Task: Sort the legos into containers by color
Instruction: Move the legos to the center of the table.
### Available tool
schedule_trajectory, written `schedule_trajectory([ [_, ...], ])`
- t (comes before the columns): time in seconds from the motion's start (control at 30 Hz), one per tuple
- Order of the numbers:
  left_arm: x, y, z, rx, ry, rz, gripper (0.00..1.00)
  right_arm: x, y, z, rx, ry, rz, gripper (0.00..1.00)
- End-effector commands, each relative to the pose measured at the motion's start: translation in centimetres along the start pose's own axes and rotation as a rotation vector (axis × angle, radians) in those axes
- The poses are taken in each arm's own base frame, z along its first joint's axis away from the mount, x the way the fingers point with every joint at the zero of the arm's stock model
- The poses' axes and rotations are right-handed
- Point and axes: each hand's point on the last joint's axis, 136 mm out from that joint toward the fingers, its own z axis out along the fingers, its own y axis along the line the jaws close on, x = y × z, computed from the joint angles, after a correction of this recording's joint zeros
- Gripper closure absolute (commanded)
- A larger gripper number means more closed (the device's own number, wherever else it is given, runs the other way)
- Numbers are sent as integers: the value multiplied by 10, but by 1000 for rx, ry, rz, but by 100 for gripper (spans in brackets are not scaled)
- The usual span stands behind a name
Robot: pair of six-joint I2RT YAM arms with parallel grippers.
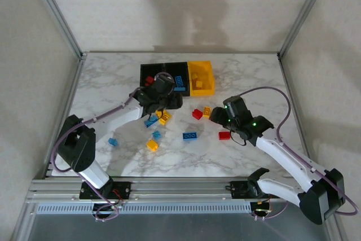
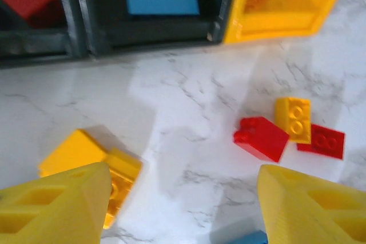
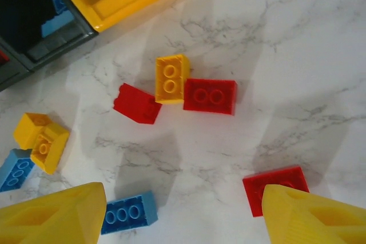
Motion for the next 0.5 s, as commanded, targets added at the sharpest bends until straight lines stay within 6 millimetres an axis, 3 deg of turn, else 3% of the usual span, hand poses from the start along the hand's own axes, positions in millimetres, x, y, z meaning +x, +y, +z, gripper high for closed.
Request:
schedule_trajectory([
  [0.0,12,-25,14,75,32,52,32,17,-18,0,28,54,59,28],
  [0.2,36,-59,47,107,110,145,31,30,-37,3,41,68,108,28],
  [0.47,56,-73,93,59,193,236,31,39,-46,1,25,66,136,28],
])
